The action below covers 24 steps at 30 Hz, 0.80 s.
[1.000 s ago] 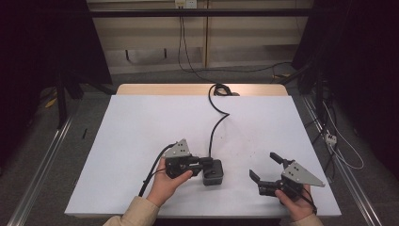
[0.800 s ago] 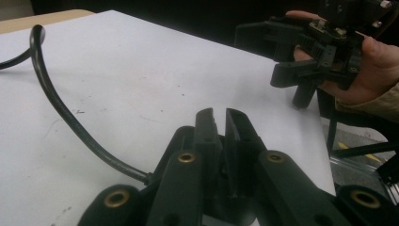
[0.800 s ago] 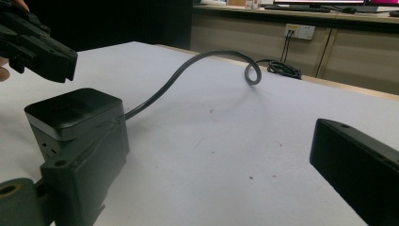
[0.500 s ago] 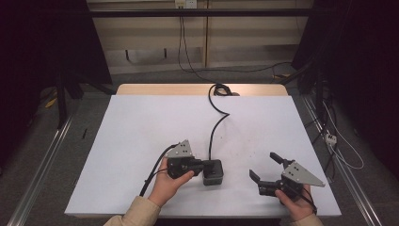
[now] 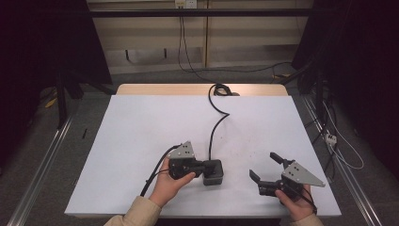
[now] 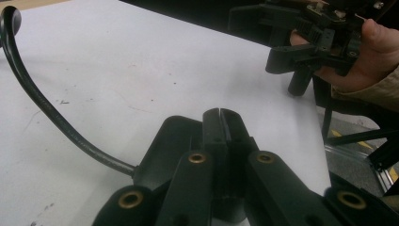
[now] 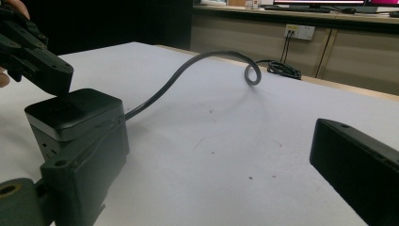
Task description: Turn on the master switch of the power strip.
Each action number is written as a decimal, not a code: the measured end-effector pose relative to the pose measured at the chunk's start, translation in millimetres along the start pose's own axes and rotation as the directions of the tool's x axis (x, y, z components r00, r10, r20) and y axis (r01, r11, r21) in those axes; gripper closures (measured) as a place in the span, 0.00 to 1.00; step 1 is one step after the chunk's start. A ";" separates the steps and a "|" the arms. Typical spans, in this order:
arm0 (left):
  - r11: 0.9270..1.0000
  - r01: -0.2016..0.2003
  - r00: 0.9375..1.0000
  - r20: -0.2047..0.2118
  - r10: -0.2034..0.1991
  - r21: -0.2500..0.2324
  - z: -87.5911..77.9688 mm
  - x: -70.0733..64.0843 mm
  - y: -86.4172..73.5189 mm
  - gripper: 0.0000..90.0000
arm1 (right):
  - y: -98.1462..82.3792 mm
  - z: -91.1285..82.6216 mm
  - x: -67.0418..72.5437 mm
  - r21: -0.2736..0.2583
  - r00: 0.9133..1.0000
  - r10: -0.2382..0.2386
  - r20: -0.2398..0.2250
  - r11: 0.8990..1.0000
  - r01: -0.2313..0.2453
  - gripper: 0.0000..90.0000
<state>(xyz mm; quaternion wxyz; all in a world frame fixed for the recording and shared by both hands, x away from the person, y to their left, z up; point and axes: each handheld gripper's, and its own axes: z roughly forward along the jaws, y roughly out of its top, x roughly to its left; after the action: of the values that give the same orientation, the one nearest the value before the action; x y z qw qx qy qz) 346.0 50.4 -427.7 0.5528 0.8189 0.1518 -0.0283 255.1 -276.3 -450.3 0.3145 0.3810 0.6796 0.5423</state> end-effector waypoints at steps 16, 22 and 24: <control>1.000 -0.004 1.000 0.007 0.004 0.024 2.3 -0.4 -1.4 1.00 | 0.3 -0.2 0.3 -0.001 1.000 0.003 -0.002 1.000 -0.003 0.04; 1.000 -0.001 1.000 0.009 0.001 0.029 3.0 -0.5 -1.9 1.00 | 0.3 -0.2 0.1 -0.002 1.000 0.003 -0.001 1.000 -0.003 0.04; 1.000 -0.003 1.000 0.010 0.002 0.029 3.0 -0.3 -2.1 1.00 | 0.3 -0.2 0.1 -0.003 1.000 0.003 0.000 1.000 -0.003 0.04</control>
<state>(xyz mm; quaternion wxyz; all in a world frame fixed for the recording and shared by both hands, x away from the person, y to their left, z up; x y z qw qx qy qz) 345.5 48.4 -430.7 0.5417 0.8268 0.1476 -0.0339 254.9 -276.3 -450.0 0.3140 0.3816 0.6783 0.5438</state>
